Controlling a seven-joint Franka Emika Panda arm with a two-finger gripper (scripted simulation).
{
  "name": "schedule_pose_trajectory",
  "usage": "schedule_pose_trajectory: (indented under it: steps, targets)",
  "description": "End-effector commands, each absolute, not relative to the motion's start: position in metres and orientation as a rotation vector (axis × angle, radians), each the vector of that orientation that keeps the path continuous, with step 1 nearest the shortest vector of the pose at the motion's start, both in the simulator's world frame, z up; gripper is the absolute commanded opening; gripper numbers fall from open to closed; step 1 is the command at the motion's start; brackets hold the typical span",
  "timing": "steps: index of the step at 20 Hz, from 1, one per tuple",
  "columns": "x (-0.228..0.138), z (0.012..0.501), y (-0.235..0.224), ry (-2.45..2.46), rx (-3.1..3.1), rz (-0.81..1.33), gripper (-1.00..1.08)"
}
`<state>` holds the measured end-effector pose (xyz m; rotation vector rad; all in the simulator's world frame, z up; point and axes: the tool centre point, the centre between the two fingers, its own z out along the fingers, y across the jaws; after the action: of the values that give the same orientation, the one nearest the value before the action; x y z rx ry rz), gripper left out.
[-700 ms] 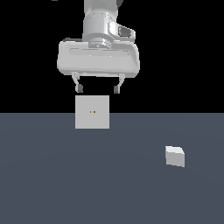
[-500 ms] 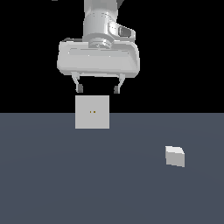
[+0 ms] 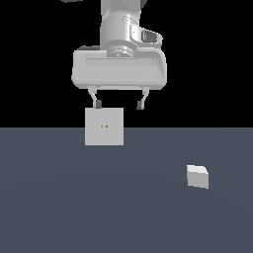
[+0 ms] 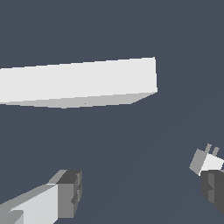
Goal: Plug the charger into the wall socket.
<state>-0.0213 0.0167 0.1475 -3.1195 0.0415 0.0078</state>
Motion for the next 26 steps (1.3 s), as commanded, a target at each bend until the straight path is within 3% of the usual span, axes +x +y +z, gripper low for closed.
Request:
schedule_pose_trajectory:
  steps: [1,26]
  targets:
    - [-0.024,0.143,0.008,0.076,-3.124,-0.020,1.00]
    - [-0.065,0.076,-0.107,0.567,-3.116,-0.432,1.00]
